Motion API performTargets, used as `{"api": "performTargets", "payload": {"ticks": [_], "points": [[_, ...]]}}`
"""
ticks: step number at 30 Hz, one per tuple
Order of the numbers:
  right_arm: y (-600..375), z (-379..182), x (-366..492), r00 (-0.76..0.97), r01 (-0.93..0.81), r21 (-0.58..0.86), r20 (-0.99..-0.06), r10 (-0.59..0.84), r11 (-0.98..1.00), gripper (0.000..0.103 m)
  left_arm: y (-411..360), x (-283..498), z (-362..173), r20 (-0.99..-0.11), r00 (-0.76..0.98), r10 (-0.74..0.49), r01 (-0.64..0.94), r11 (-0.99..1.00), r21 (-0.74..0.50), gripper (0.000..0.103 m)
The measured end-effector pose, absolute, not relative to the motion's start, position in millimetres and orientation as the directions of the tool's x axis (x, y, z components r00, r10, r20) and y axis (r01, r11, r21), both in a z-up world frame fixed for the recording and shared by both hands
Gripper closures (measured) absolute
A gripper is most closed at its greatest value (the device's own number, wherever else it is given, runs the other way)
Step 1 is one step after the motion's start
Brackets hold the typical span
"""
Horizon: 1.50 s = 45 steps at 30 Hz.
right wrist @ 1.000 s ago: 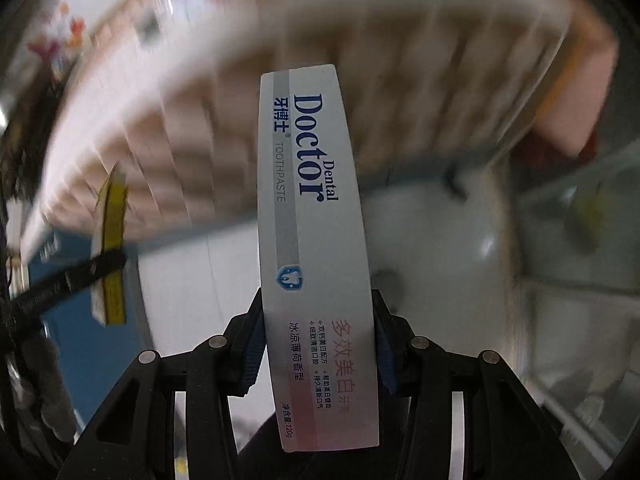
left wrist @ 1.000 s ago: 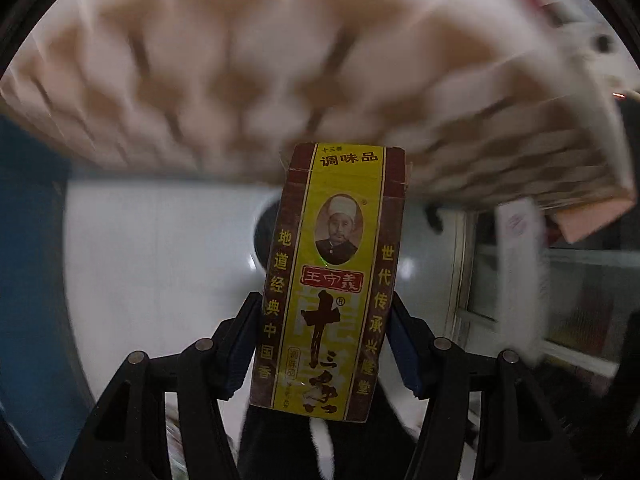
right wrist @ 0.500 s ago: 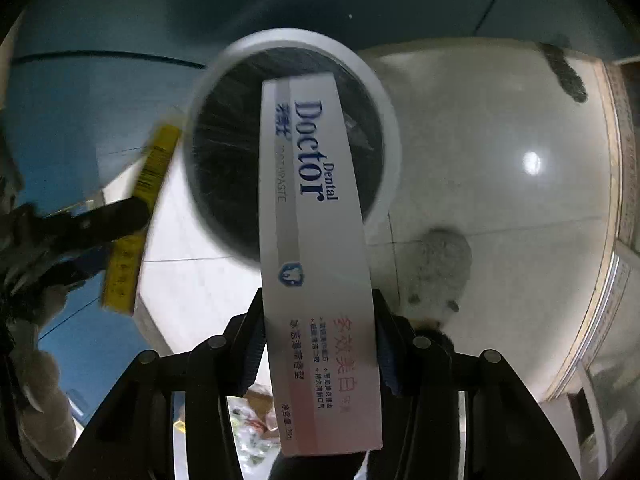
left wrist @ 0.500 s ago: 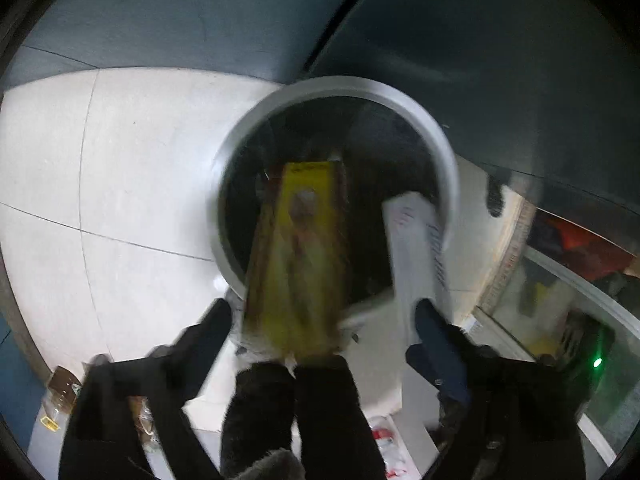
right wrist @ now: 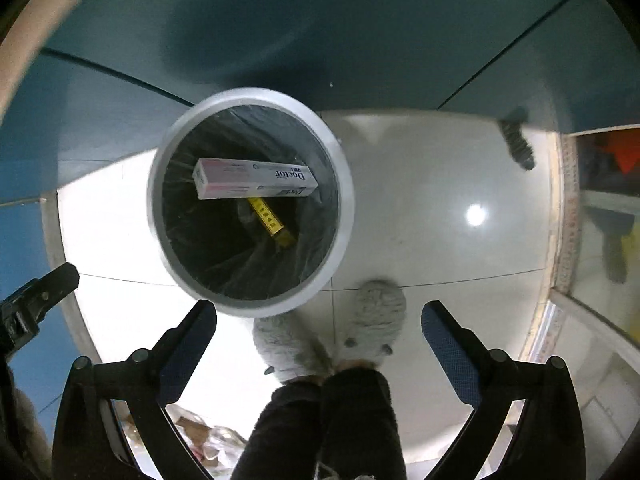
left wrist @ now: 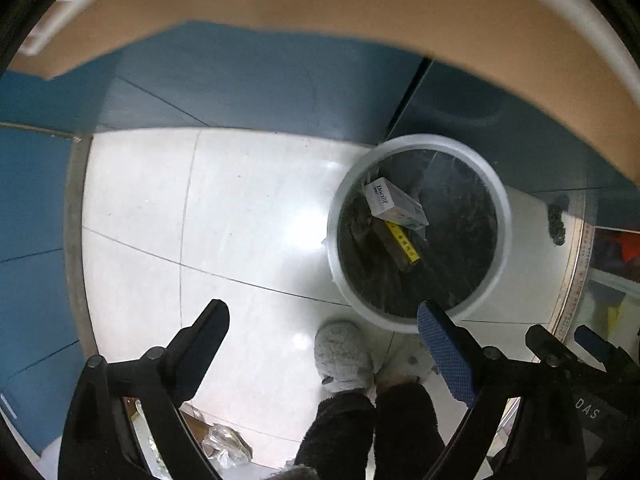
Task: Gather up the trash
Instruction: 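Carry both boxes over the floor bin and open both tools to drop them, then grasp the dark green wrapper with the left tool while the right tool pinches a clear plastic scrap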
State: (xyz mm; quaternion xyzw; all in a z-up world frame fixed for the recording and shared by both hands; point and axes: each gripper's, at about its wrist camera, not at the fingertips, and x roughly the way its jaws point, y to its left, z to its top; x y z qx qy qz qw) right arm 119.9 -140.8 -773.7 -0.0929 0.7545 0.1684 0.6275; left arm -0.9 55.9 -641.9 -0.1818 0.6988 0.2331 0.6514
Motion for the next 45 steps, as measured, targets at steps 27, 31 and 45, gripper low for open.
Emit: {"api": "performTargets", "payload": {"ticks": [27,31,45], "points": [[-198,-364,41,0.018,-0.416,0.16,-0.983,0.185,0.895,0.0,-30,-65,-329,-0.991,0.116,0.07,-0.445,0.896,0.012,0.007],[-207,-323,33,0.051,-0.419,0.176,-0.975,0.216,0.891,0.0,-34,-68,-299,-0.984,0.162,0.073,-0.427,0.904,-0.003,0.007],[-237,-242,126,0.142,-0.264,0.359,-0.904,0.404,0.895,0.0,-15,42,-215,-0.917,0.327,0.227,-0.461,0.886,0.055,0.0]]}}
